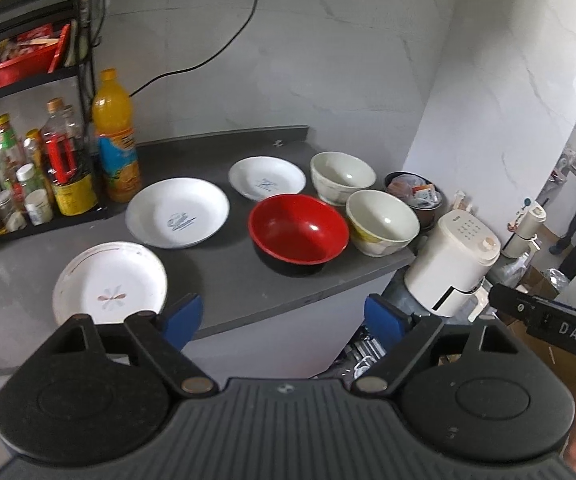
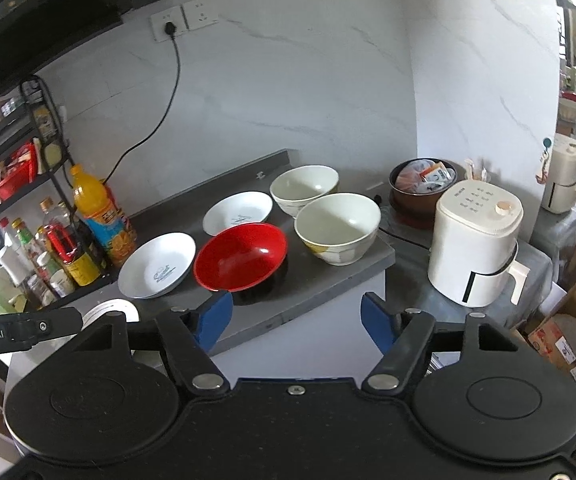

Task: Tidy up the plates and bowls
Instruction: 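Move both grippers toward the yellow-patterned white bowl beside the red bowl, then close the left gripper on the bowl rim while the right gripper grips the rim too, then lift the yellow-patterned bowl with both grippers and lower it into the red bowl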

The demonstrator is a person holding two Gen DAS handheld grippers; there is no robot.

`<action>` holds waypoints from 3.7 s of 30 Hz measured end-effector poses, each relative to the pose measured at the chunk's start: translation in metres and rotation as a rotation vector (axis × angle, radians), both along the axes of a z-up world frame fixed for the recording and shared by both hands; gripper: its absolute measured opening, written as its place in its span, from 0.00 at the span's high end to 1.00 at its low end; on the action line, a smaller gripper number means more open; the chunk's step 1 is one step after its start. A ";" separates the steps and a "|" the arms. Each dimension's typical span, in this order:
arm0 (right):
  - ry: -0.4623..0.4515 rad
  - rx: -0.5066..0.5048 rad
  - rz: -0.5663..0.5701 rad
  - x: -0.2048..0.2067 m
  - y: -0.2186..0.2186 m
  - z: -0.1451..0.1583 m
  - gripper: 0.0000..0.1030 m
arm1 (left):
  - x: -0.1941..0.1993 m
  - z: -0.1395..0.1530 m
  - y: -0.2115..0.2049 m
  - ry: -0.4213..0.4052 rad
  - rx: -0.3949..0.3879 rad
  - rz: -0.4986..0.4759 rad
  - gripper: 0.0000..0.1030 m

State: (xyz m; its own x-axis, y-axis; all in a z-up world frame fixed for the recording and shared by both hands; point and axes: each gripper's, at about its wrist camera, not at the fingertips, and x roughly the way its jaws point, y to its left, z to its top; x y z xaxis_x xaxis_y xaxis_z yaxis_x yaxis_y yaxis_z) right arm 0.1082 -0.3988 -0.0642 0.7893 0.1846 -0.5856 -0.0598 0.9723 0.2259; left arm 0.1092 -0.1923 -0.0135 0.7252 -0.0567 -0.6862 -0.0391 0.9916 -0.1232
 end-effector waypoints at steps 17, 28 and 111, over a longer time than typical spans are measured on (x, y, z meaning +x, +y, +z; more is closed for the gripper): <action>0.013 -0.004 -0.214 0.066 0.023 -0.015 0.34 | 0.107 -0.016 0.008 -0.031 0.007 -0.206 0.17; 0.043 0.009 -0.312 0.104 0.044 -0.022 0.35 | 0.161 -0.022 0.032 -0.012 -0.029 -0.303 0.24; 0.241 0.065 0.056 0.333 -0.032 -0.075 0.90 | 0.360 -0.109 -0.056 0.200 -0.182 -0.008 0.94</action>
State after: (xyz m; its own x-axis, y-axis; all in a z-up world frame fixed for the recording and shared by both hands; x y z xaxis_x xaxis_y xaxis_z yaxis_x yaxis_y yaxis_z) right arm 0.4413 -0.4307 -0.1390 0.6156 0.2676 -0.7412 -0.0503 0.9520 0.3020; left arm 0.4695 -0.2483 -0.1226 0.5754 -0.1974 -0.7936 -0.0732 0.9541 -0.2904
